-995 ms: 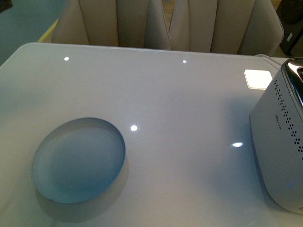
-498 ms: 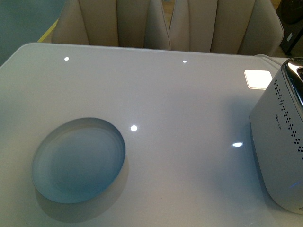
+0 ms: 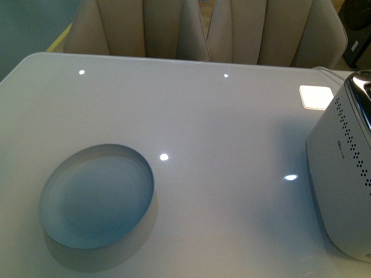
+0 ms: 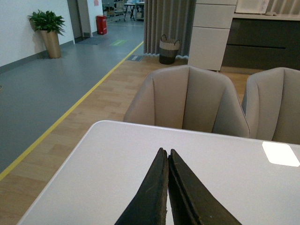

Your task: Left arm holds plate, right arm toasts bread

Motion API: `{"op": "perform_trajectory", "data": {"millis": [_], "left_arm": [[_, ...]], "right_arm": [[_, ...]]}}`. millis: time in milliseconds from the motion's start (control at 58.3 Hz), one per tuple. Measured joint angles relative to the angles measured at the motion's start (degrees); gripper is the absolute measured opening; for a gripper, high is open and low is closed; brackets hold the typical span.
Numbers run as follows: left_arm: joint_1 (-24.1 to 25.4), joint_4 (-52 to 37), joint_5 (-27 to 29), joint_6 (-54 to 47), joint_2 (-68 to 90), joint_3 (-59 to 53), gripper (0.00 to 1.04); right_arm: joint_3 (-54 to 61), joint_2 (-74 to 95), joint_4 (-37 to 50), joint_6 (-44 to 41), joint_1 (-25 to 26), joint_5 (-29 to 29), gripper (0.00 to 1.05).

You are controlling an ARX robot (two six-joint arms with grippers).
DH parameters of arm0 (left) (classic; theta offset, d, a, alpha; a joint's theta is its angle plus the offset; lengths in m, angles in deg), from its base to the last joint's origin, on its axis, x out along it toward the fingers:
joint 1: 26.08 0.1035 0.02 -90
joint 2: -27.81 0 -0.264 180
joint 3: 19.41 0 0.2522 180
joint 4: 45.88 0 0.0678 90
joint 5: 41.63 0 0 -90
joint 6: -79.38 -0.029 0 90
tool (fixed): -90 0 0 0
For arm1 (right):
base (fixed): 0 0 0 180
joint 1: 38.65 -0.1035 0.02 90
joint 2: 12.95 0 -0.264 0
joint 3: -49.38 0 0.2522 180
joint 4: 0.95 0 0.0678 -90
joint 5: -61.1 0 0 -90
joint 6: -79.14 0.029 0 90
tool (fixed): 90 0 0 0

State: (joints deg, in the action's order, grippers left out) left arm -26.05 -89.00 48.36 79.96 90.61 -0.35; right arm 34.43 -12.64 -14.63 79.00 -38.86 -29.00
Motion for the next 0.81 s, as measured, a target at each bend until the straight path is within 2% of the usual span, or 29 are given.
{"op": "perform_trajectory", "data": {"millis": [806], "left_arm": [[0.0,30.0,0.0,-0.1,-35.6,-4.5,0.03]], "right_arm": [[0.0,0.0,0.0,0.0,0.0,0.0,0.96]]}}
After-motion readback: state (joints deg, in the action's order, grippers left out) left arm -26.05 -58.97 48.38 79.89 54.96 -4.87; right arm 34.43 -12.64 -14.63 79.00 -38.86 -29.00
